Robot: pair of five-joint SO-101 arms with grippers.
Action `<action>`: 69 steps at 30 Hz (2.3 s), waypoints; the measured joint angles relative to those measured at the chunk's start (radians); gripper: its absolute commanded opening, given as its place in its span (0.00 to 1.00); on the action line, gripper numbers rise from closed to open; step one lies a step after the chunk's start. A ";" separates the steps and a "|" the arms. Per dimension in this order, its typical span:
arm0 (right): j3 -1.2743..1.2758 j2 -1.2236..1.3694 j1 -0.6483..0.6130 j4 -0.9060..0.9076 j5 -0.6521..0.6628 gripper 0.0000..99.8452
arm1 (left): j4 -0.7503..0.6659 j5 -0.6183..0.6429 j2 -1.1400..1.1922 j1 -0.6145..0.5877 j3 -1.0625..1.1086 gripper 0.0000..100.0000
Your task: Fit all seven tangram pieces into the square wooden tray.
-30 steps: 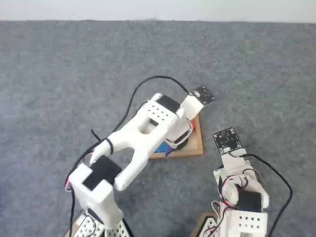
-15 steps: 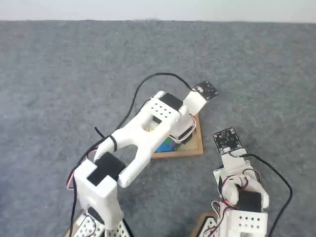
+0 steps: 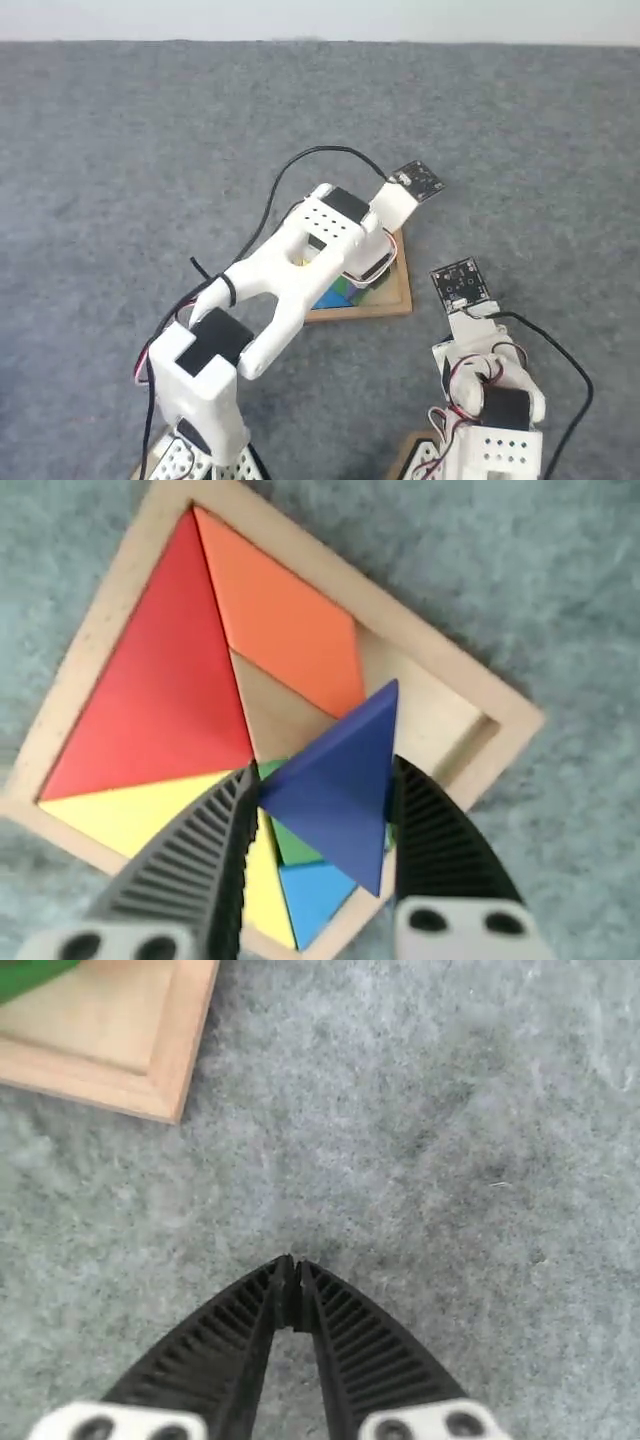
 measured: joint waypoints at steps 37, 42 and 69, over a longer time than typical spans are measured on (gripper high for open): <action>0.000 -0.003 -0.002 -0.002 -0.003 0.01 | 0.178 -1.264 0.002 -0.034 -0.115 0.07; 0.000 -0.003 0.005 -0.002 -0.003 0.01 | 0.152 -1.274 0.002 -0.034 -0.115 0.07; 0.000 -0.002 0.000 -0.002 0.000 0.01 | 0.155 -1.149 0.160 -0.086 -0.258 0.19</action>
